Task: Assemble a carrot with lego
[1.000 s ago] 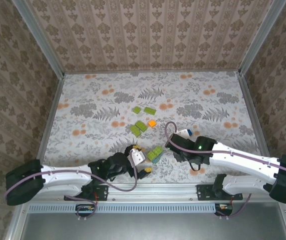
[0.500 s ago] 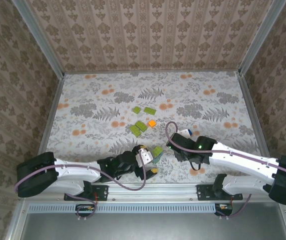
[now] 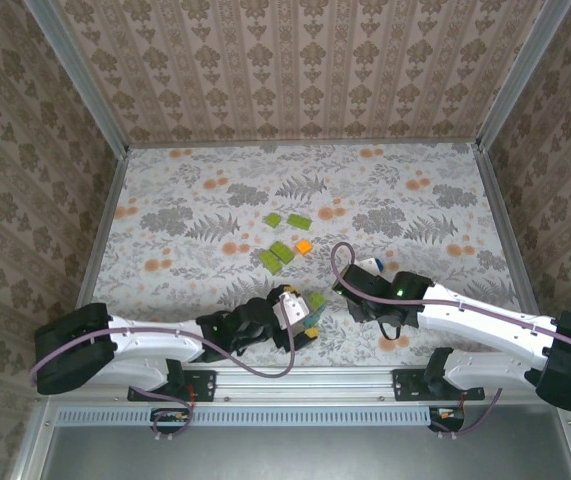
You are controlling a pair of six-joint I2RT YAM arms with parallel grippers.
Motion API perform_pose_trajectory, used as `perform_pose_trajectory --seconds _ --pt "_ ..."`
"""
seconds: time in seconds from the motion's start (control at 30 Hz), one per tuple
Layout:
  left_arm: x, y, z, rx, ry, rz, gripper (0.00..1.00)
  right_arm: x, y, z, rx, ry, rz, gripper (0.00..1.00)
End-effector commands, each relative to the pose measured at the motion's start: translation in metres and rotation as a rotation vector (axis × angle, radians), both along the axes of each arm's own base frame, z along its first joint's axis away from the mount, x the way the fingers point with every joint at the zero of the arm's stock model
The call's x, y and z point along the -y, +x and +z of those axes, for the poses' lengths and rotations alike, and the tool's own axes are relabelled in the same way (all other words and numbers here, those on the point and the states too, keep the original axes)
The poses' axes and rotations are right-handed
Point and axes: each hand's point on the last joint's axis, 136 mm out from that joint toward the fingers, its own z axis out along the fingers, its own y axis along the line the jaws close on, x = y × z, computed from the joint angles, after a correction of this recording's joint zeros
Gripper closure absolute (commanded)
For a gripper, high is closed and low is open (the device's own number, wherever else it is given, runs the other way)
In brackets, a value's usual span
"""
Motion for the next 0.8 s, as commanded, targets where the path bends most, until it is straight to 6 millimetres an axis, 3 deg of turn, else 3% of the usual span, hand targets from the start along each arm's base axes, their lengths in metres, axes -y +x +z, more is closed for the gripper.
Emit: perform_pose_trajectory --seconds 0.0,0.13,0.4,0.77 --pt "0.006 0.003 0.014 0.02 -0.051 -0.01 0.14 -0.001 0.001 0.001 0.003 0.011 0.009 0.66" --pt "0.007 0.003 0.018 0.017 -0.071 -0.019 0.17 -0.001 0.001 0.0 -0.001 0.01 0.007 0.66" --pt "0.008 0.006 0.013 0.004 -0.068 -0.02 0.35 -0.001 0.001 -0.001 -0.004 0.01 0.007 0.66" --pt "0.013 0.013 0.007 0.0 -0.059 -0.013 0.27 -0.001 0.001 -0.001 -0.006 0.011 0.008 0.66"
